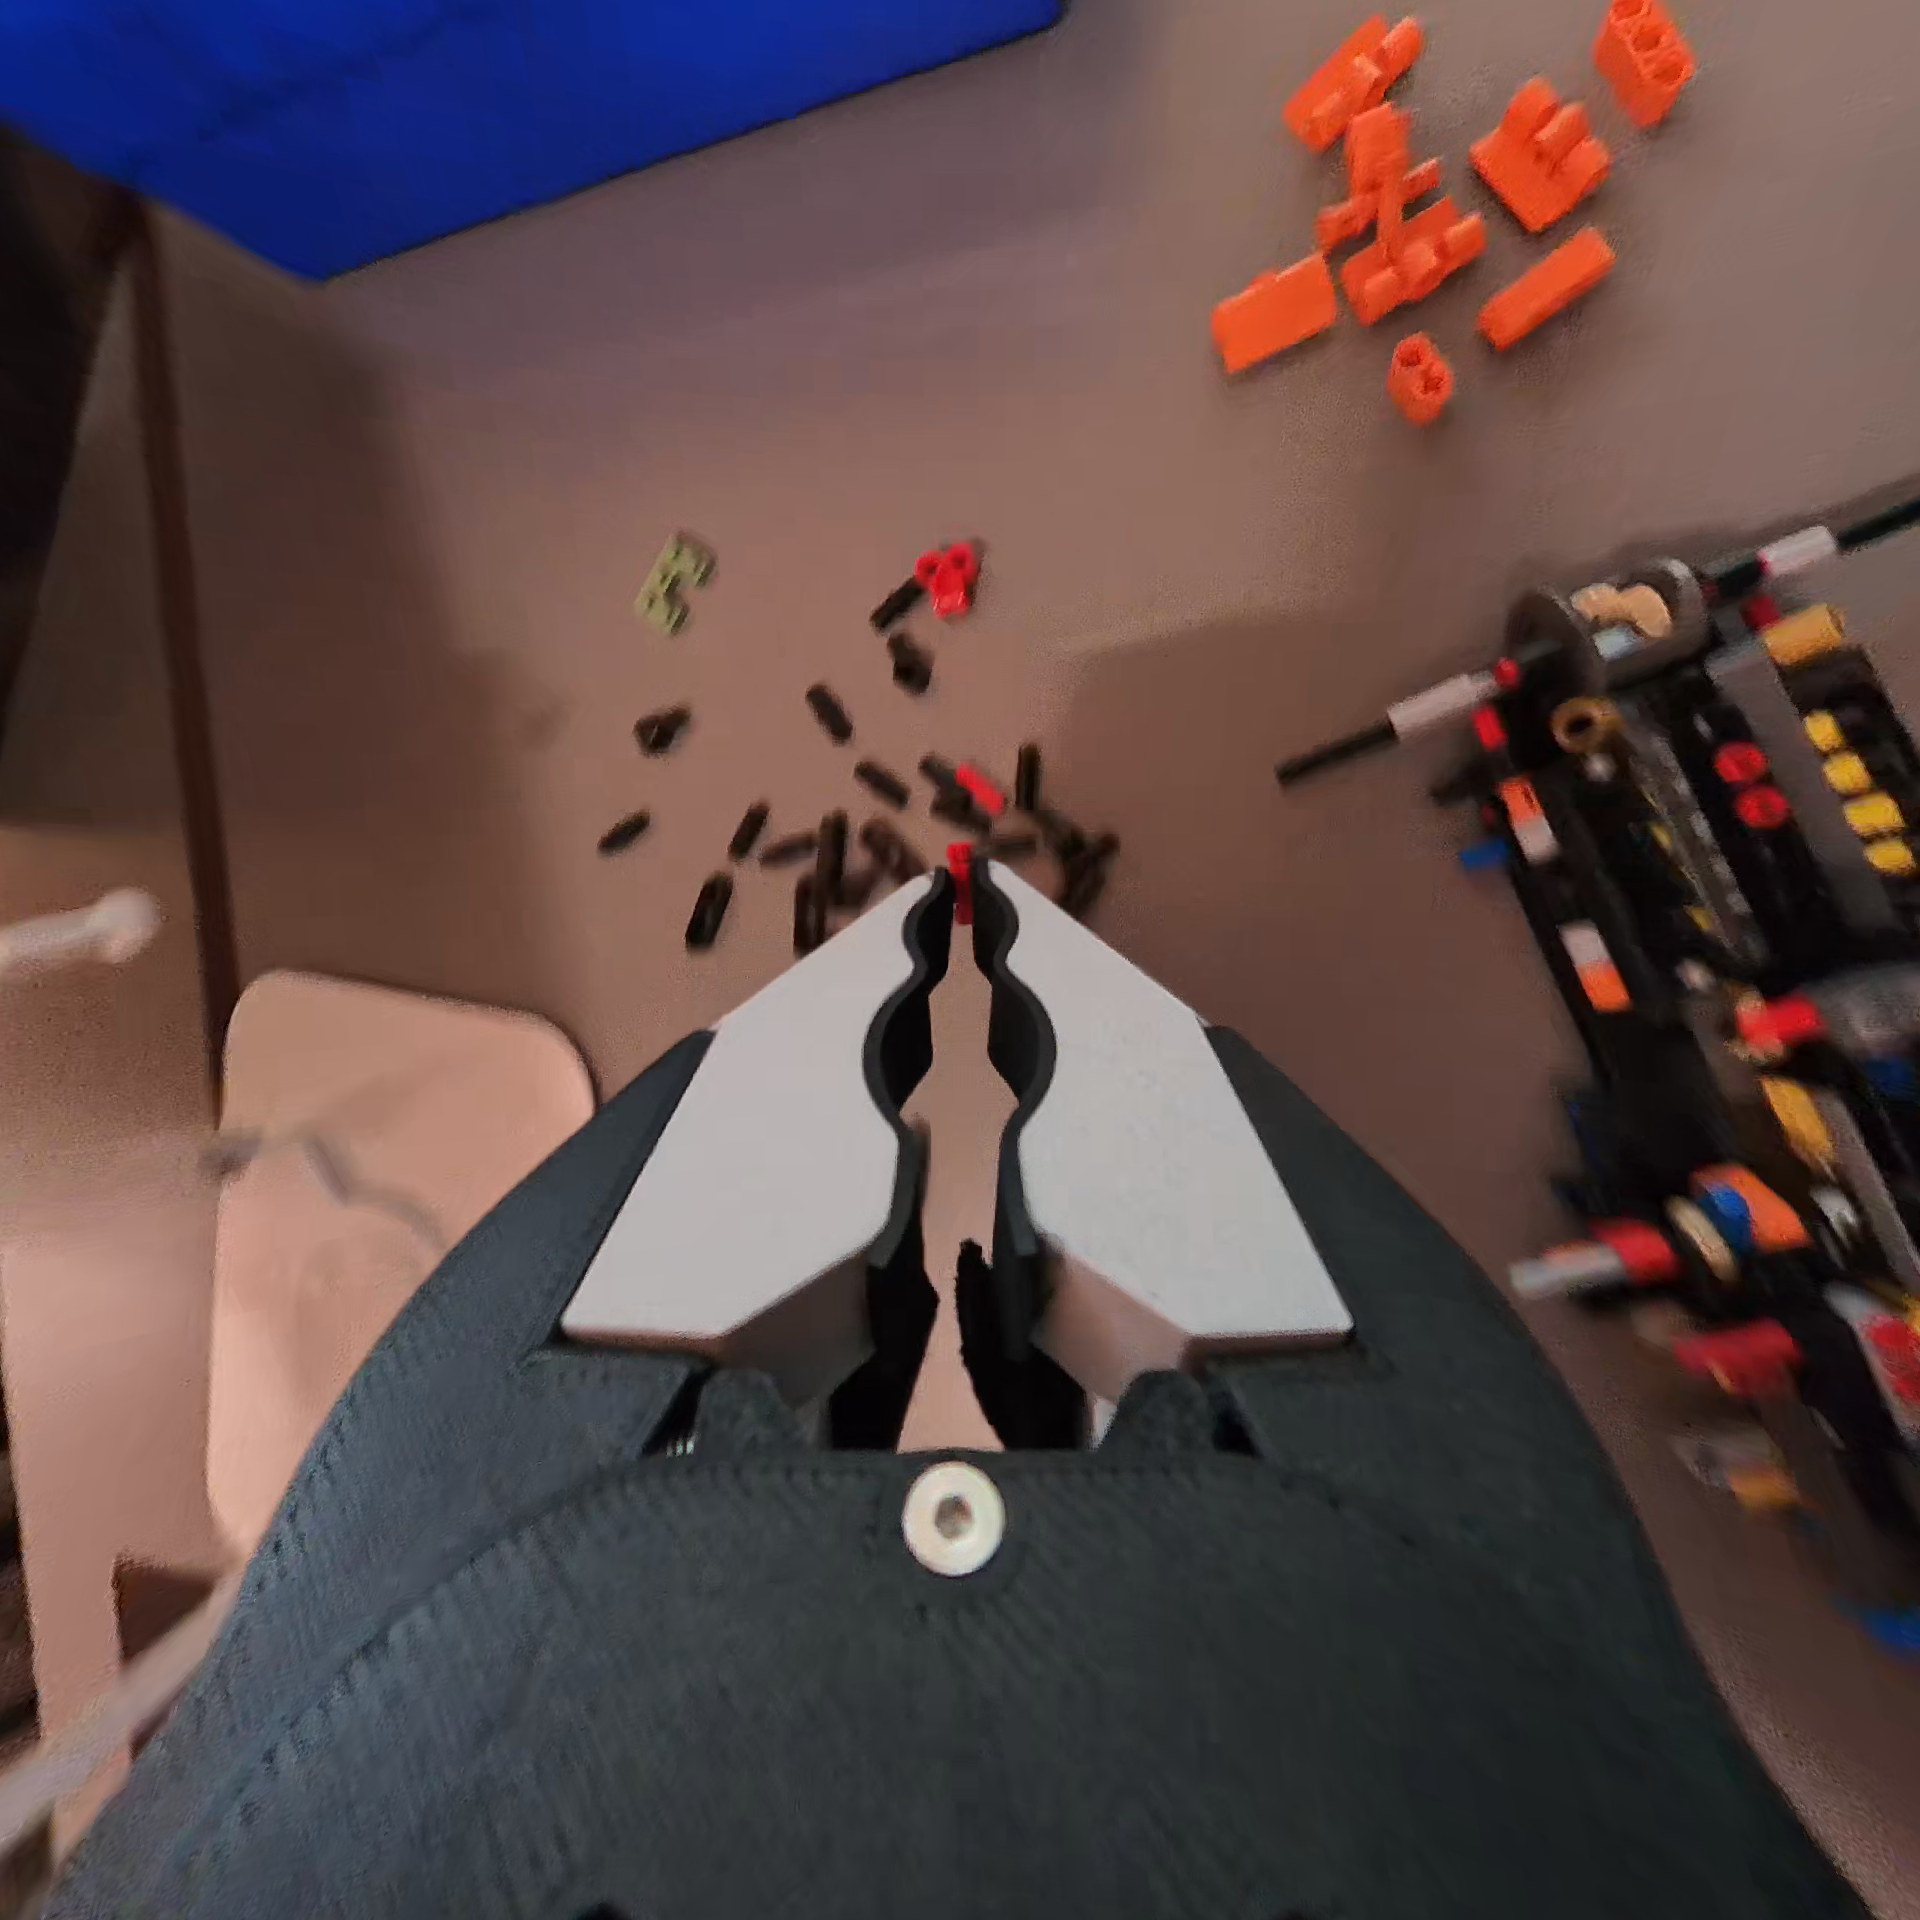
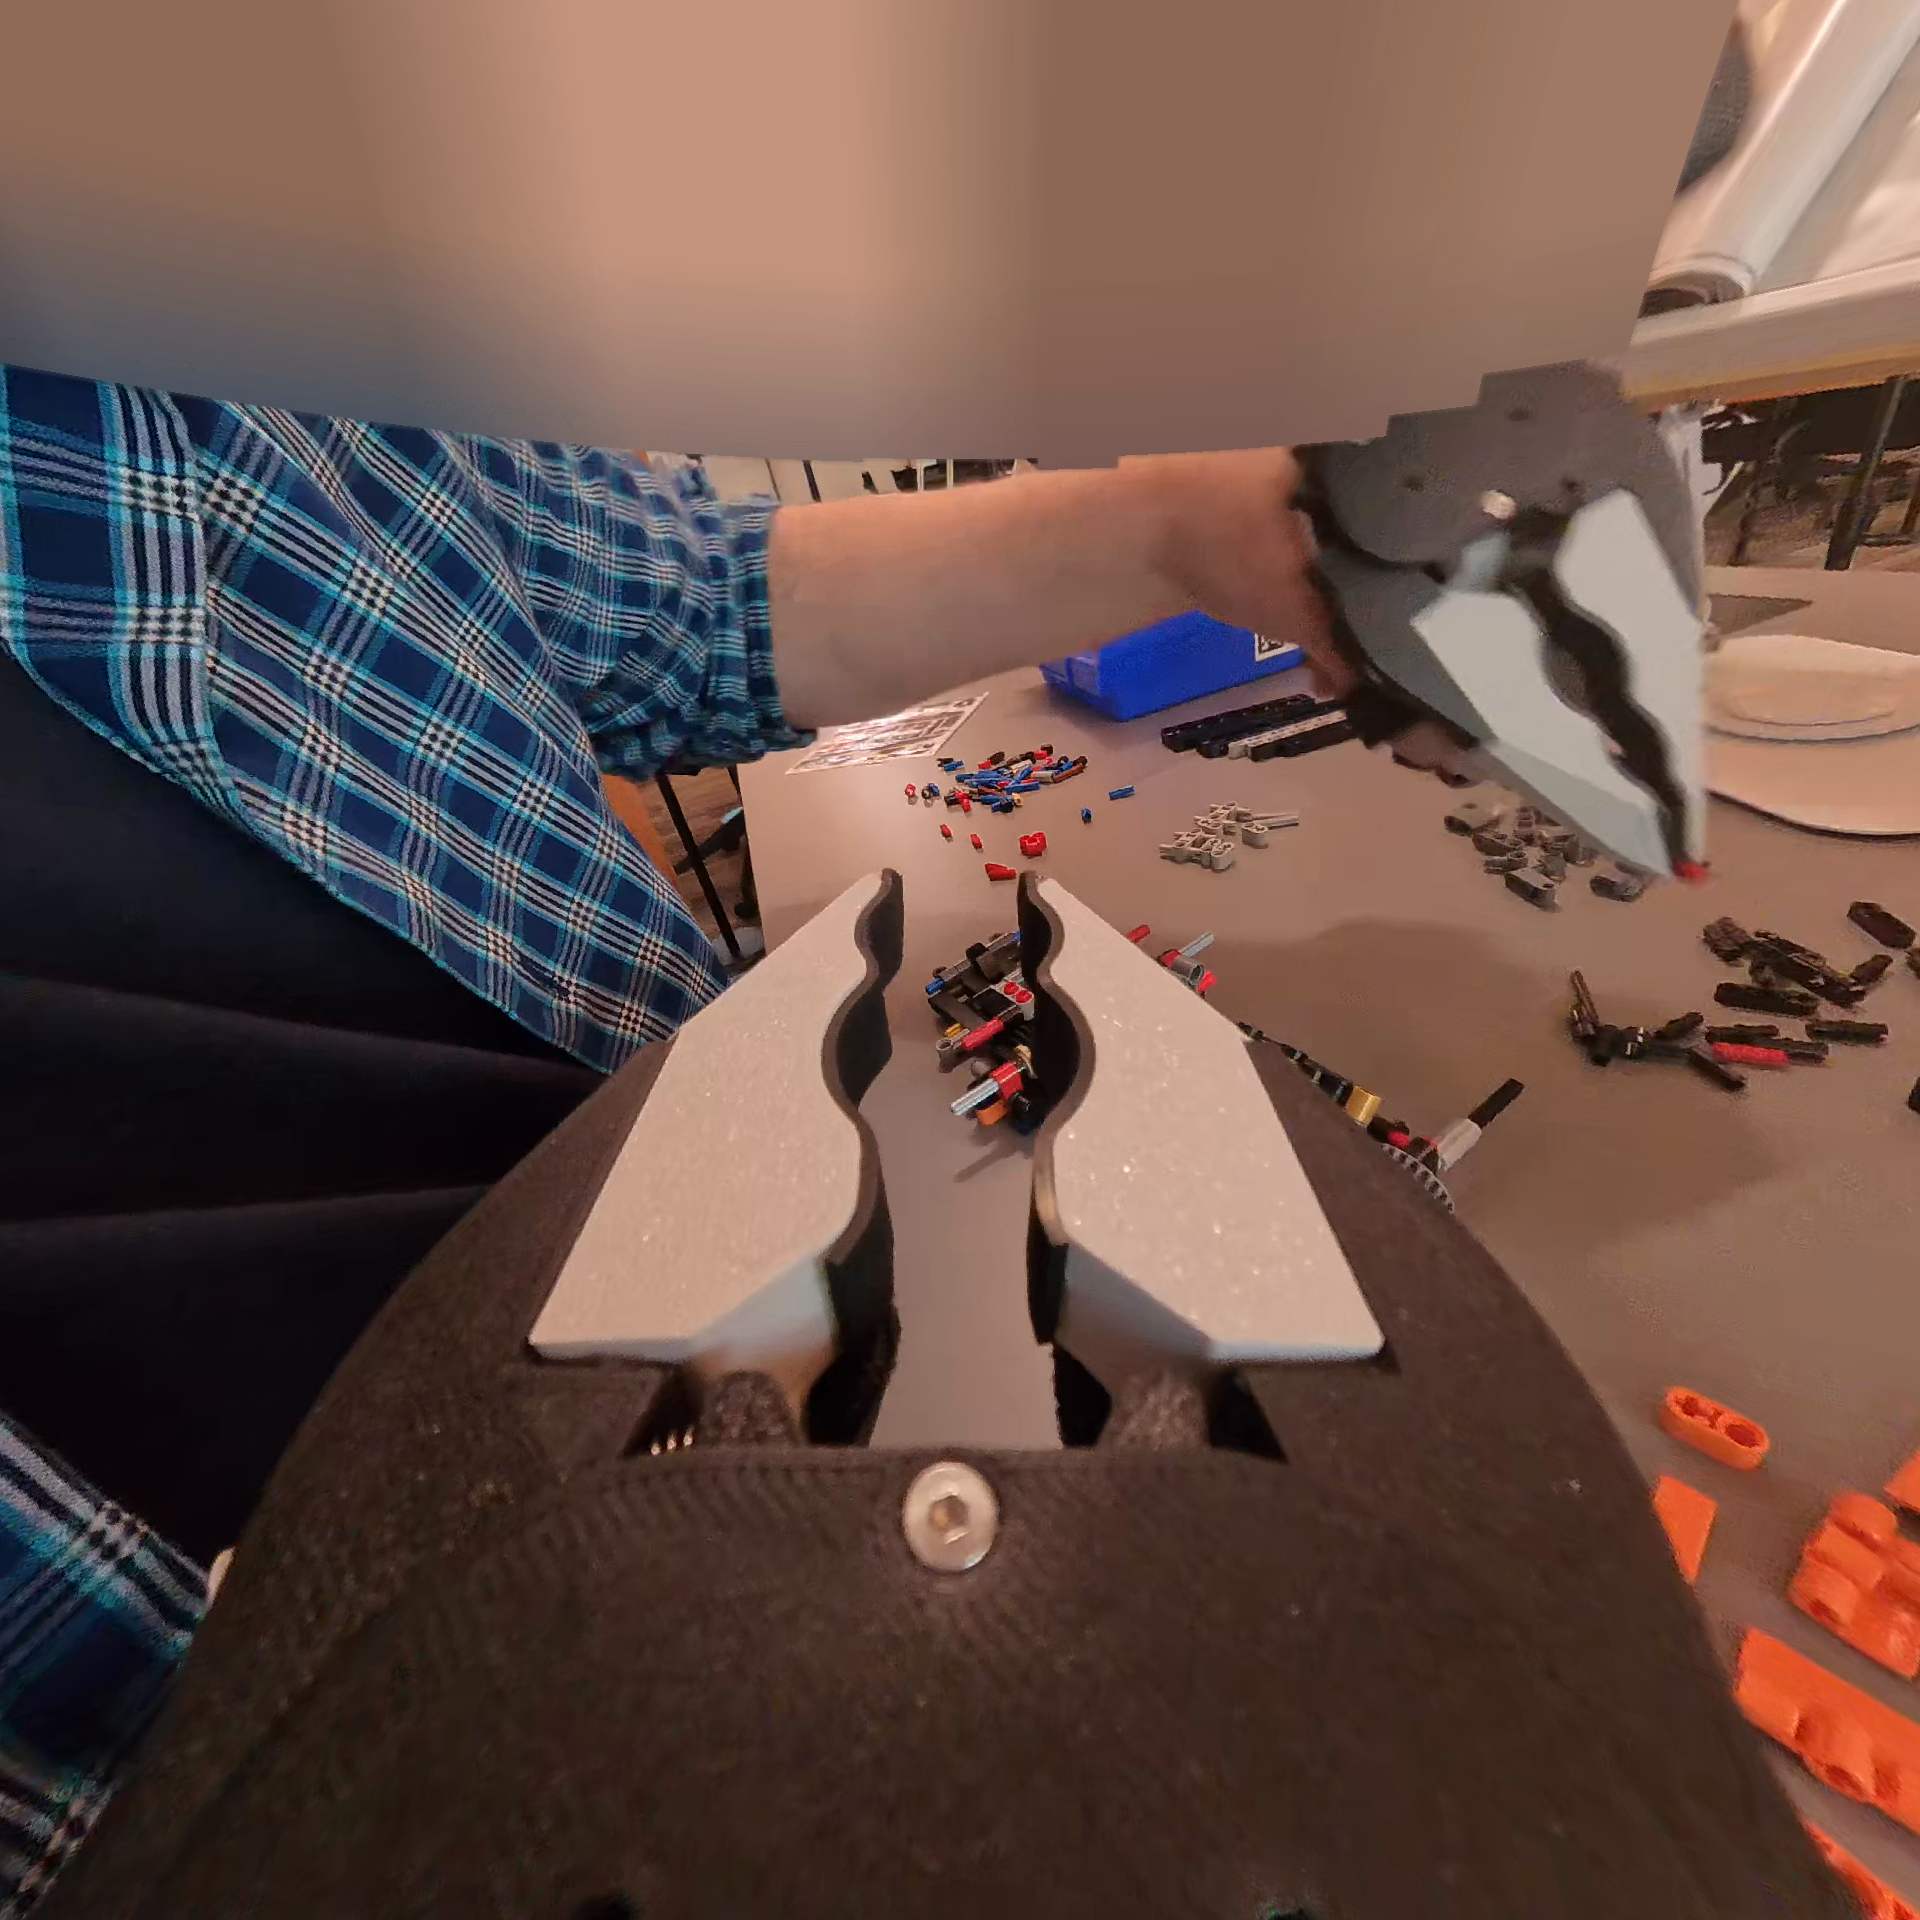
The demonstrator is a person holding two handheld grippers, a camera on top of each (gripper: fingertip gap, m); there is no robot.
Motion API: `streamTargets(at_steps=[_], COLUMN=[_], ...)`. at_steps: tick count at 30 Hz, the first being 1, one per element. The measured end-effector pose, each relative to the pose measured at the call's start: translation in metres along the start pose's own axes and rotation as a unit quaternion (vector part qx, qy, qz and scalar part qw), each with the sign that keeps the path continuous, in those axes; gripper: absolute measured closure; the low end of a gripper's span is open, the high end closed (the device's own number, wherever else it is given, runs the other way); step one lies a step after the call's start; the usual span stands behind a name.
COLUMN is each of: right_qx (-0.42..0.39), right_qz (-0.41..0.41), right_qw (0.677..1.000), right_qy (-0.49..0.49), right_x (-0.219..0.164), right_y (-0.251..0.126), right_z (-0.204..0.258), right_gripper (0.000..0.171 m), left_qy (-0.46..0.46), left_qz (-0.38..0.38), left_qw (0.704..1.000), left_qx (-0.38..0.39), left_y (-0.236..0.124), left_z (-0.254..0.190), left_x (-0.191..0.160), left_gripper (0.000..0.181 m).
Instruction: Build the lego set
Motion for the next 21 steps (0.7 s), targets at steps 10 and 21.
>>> streamTargets(at_steps=[10, 21], right_qx=[0.011, 0.015], right_qz=[0.012, 0.042], right_qw=[1.000, 0.999], right_qy=[0.008, -0.003], right_x=[-0.008, -0.017], right_y=[0.010, 0.023], right_z=[0.003, 0.011], right_gripper=[0.152, 0.152], left_qy=[-0.191, -0.290], left_qz=[0.069, 0.080], left_qw=[0.972, 0.946], left_qx=[0.120, 0.122], left_y=[-0.150, -0.144], left_z=[-0.076, -0.157], left_x=[-0.143, -0.203], left_gripper=[0.180, 0.180])
Point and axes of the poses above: each gripper's, where its closed fingertips meet, y out along the fingers, x out of its top, z = x × y across the jaws, the point moved 1 cm from there along -y, back along the fingers, and after that the axes turned 1 degree about -y, right-handed, at the moved point
